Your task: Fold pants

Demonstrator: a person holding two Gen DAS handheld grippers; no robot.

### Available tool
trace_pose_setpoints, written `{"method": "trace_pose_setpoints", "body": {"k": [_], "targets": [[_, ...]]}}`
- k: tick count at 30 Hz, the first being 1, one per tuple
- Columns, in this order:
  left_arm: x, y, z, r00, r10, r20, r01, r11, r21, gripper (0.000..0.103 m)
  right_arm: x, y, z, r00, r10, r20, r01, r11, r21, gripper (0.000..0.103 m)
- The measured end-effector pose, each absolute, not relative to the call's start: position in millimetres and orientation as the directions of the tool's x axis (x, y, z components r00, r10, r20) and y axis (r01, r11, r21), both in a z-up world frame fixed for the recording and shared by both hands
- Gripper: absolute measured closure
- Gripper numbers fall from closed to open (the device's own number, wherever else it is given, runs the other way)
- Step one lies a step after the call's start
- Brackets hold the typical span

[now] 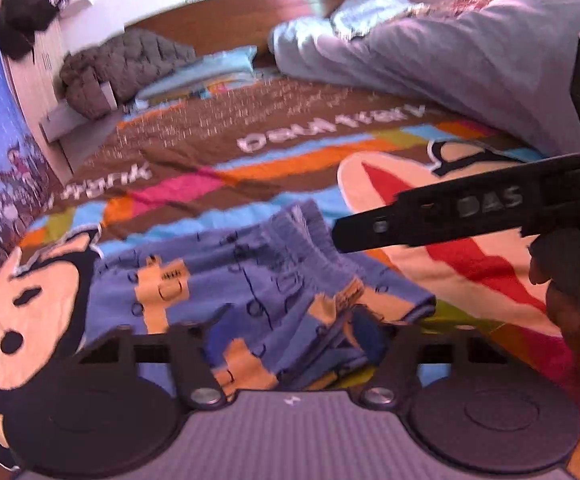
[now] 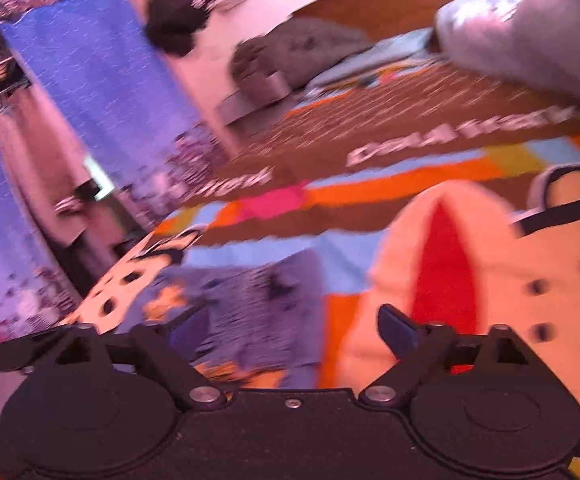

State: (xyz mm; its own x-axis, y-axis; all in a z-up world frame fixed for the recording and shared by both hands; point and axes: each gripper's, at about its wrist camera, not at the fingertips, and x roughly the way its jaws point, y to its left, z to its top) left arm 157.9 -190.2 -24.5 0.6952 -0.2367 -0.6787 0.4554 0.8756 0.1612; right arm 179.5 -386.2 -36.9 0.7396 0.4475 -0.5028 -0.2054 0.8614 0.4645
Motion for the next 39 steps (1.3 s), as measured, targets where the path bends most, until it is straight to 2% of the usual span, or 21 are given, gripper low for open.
{"method": "trace_pose_setpoints", "body": {"k": [2, 5, 6, 8, 11, 13, 24, 26, 27, 28, 29, 32, 33, 34, 35, 36, 37, 38, 39], "targets": [[164.4, -189.0, -29.0, 0.67, -0.224, -0.708, 0.457, 0.875, 0.156, 0.053, 188.1, -373.2, -36.7, 0.709, 0.478, -0.52, -0.239, 0.855, 0.46, 0.039], [165.4, -184.8, -31.1, 0.659, -0.24, -0.713, 0.464, 0.876, 0.134, 0.062, 200.5, -363.7, -39.4, 0.669, 0.509, -0.542, -0.258, 0.843, 0.473, 0.048], [165.7, -185.0, -31.5, 0.658, -0.243, -0.713, 0.466, 0.875, 0.132, 0.069, 204.3, -362.0, -42.1, 0.656, 0.514, -0.552, -0.257, 0.84, 0.477, 0.05], [165.7, -185.7, -33.0, 0.655, -0.239, -0.717, 0.469, 0.872, 0.138, 0.078, 210.1, -359.5, -48.6, 0.637, 0.519, -0.57, -0.25, 0.838, 0.485, 0.062], [164.0, -188.0, -33.0, 0.662, -0.23, -0.713, 0.472, 0.867, 0.158, 0.088, 213.5, -359.3, -57.8, 0.618, 0.537, -0.575, -0.233, 0.823, 0.518, 0.069], [161.3, -189.2, -30.3, 0.673, -0.227, -0.704, 0.471, 0.865, 0.171, 0.092, 211.8, -361.7, -58.1, 0.616, 0.548, -0.565, -0.231, 0.812, 0.536, 0.071], [146.9, -203.2, -1.1, 0.679, -0.278, -0.679, 0.496, 0.856, 0.145, 0.091, 194.1, -376.7, -30.7, 0.658, 0.531, -0.533, -0.224, 0.814, 0.535, 0.072], [145.9, -209.3, -3.3, 0.67, -0.289, -0.684, 0.501, 0.855, 0.13, 0.084, 188.1, -385.1, -25.7, 0.667, 0.521, -0.532, -0.217, 0.82, 0.53, 0.071], [145.6, -212.4, -6.9, 0.661, -0.29, -0.692, 0.504, 0.855, 0.124, 0.067, 185.3, -391.6, -26.1, 0.671, 0.521, -0.528, -0.208, 0.816, 0.54, 0.071], [145.5, -214.5, -11.8, 0.654, -0.285, -0.701, 0.502, 0.856, 0.12, 0.043, 184.1, -396.7, -28.5, 0.671, 0.522, -0.526, -0.201, 0.811, 0.549, 0.069], [145.6, -214.9, -16.1, 0.65, -0.274, -0.709, 0.493, 0.862, 0.12, 0.038, 184.3, -401.3, -33.2, 0.667, 0.521, -0.533, -0.188, 0.809, 0.556, 0.066], [139.0, -202.6, -17.4, 0.651, -0.251, -0.717, 0.461, 0.88, 0.11, 0.037, 189.0, -409.7, -49.7, 0.633, 0.514, -0.579, -0.147, 0.814, 0.562, 0.062], [135.1, -192.8, -13.1, 0.66, -0.255, -0.706, 0.446, 0.89, 0.096, 0.033, 187.8, -413.6, -50.7, 0.645, 0.506, -0.573, -0.131, 0.812, 0.569, 0.06], [131.1, -181.4, -7.1, 0.675, -0.257, -0.692, 0.424, 0.902, 0.079, 0.023, 186.3, -417.5, -49.4, 0.657, 0.503, -0.561, -0.121, 0.806, 0.58, 0.054], [127.5, -170.5, -1.2, 0.691, -0.253, -0.677, 0.398, 0.915, 0.064, 0.017, 184.5, -421.4, -45.8, 0.672, 0.5, -0.546, -0.116, 0.8, 0.589, 0.04], [124.4, -158.0, 4.9, 0.714, -0.236, -0.659, 0.357, 0.933, 0.052, 0.006, 182.2, -423.6, -40.6, 0.695, 0.487, -0.529, -0.115, 0.801, 0.587, 0.032], [122.7, -144.8, 10.4, 0.742, -0.201, -0.639, 0.295, 0.954, 0.043, 0.0, 179.8, -423.7, -34.8, 0.72, 0.463, -0.516, -0.119, 0.815, 0.567, 0.015], [123.0, -132.3, 14.7, 0.768, -0.151, -0.622, 0.22, 0.975, 0.035, 0.0, 177.2, -420.7, -28.2, 0.75, 0.43, -0.503, -0.128, 0.84, 0.527, 0.004], [125.6, -123.3, 17.0, 0.78, -0.105, -0.617, 0.155, 0.987, 0.029, 0.0, 174.4, -414.2, -21.0, 0.78, 0.392, -0.487, -0.143, 0.87, 0.471, 0.002]]}}
